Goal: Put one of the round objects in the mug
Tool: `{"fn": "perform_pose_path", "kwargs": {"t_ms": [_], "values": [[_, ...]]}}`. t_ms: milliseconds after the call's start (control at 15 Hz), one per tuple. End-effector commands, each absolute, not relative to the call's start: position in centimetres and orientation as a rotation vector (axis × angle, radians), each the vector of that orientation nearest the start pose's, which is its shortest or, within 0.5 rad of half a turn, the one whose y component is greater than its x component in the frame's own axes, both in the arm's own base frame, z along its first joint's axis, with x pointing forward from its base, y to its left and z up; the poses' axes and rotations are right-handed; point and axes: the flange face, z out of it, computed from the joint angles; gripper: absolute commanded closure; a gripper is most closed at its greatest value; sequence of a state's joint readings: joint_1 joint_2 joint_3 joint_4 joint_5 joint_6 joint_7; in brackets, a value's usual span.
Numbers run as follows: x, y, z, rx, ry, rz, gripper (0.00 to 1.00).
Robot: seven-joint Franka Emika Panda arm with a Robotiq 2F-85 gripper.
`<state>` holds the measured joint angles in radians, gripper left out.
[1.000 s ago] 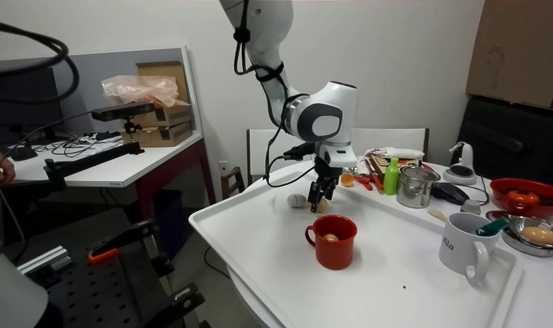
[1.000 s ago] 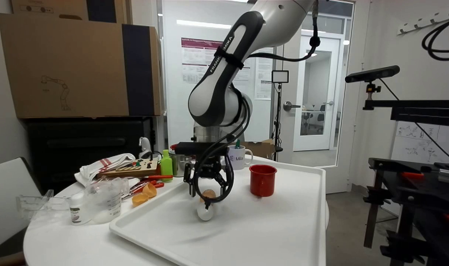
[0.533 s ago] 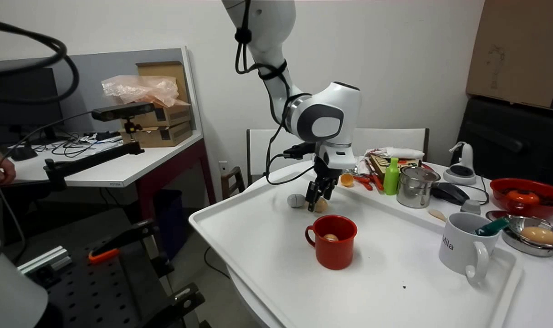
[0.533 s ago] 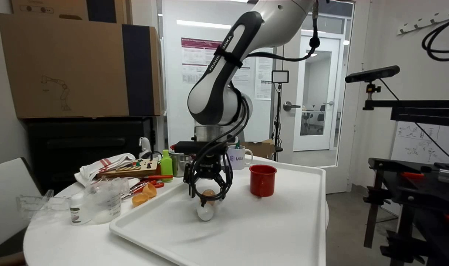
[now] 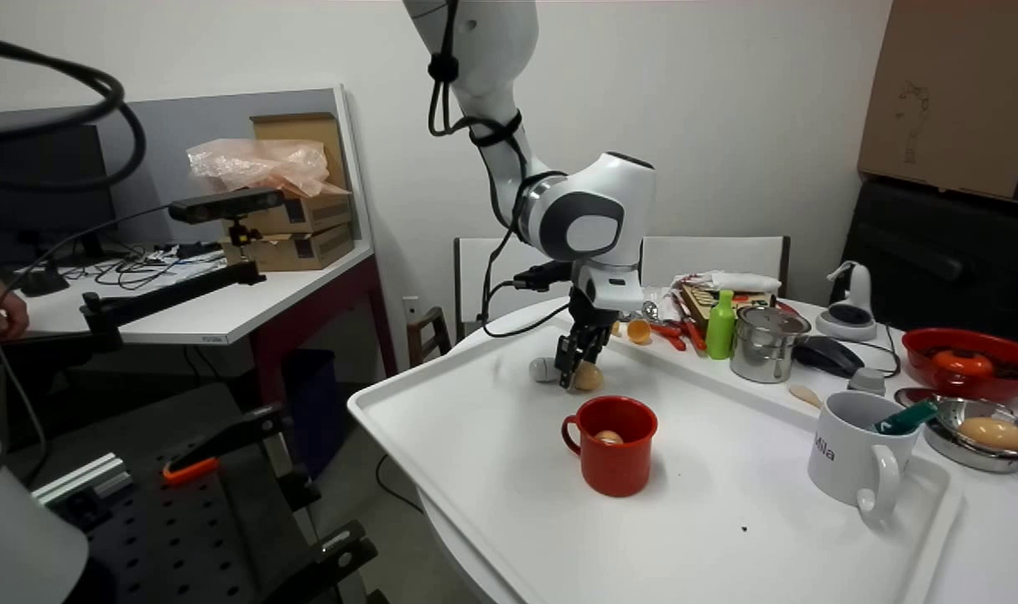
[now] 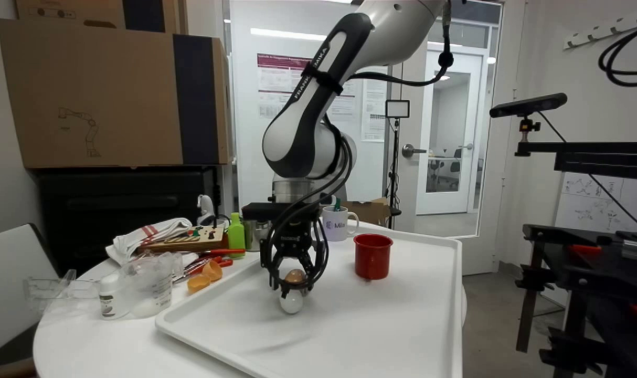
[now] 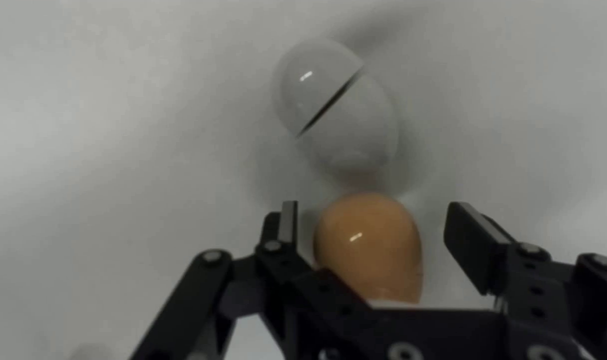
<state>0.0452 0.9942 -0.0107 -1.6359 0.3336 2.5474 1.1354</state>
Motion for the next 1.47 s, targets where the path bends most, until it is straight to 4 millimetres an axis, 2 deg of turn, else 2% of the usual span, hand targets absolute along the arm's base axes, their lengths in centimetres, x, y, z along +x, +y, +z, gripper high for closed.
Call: {"fn": "perform_pose_path", "kwargs": {"t_ms": [0, 200, 467, 1000, 1200, 1400], "values": [[64.9, 2.0, 2.9, -2.308, 1.971, 0.255, 0.56], [65.0, 1.9, 3.1, -2.303, 1.979, 0.245, 0.78], [65.1, 1.6, 4.3, -2.299, 1.987, 0.195, 0.78], [65.9, -1.0, 10.7, -2.205, 2.049, -0.086, 0.78], [65.2, -2.6, 12.1, -2.126, 2.162, -0.125, 0.78], [64.0, -4.0, 12.6, -2.068, 2.256, -0.128, 0.78]]}}
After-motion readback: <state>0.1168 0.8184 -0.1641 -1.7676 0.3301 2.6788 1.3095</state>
